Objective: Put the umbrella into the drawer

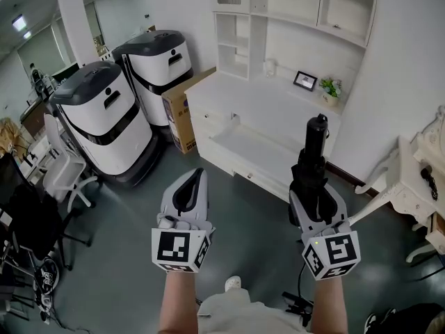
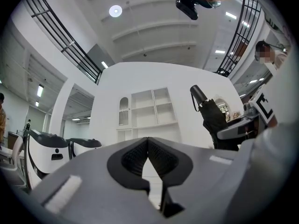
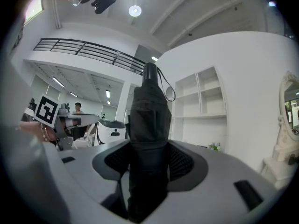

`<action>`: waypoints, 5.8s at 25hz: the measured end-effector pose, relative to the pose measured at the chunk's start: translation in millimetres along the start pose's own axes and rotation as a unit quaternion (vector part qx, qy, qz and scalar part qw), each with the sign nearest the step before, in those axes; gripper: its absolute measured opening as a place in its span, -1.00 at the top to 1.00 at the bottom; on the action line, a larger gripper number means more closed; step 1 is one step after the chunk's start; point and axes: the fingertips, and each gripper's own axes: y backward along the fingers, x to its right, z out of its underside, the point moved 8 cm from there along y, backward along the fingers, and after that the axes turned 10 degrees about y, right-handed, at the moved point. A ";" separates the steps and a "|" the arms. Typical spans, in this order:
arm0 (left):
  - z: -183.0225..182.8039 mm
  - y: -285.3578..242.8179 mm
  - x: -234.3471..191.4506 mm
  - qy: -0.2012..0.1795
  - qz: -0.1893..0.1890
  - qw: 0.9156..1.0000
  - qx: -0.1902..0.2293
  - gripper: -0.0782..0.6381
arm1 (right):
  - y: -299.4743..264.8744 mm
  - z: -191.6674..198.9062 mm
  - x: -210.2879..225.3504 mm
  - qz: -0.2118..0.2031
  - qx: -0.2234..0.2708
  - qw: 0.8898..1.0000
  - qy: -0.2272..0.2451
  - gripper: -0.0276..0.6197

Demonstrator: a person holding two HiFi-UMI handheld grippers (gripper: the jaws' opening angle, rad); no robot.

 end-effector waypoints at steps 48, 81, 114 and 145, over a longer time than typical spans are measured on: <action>61.4 -240.1 -98.3 -0.006 -0.023 0.999 -0.024 0.76 | -251.1 58.6 113.5 -0.003 -0.024 0.999 -0.027 0.18; 125.5 -380.6 -139.1 0.015 -0.054 0.995 -0.088 0.76 | -394.2 132.2 175.3 -0.068 -0.092 0.991 -0.069 0.18; 189.8 -401.9 -202.6 0.063 -0.029 0.983 -0.167 0.76 | -447.1 245.7 87.6 -0.159 -0.317 0.932 -0.081 0.18; 221.3 -412.0 -214.0 0.064 -0.018 0.974 -0.215 0.76 | -495.4 369.7 47.1 -0.212 -0.483 0.834 -0.162 0.18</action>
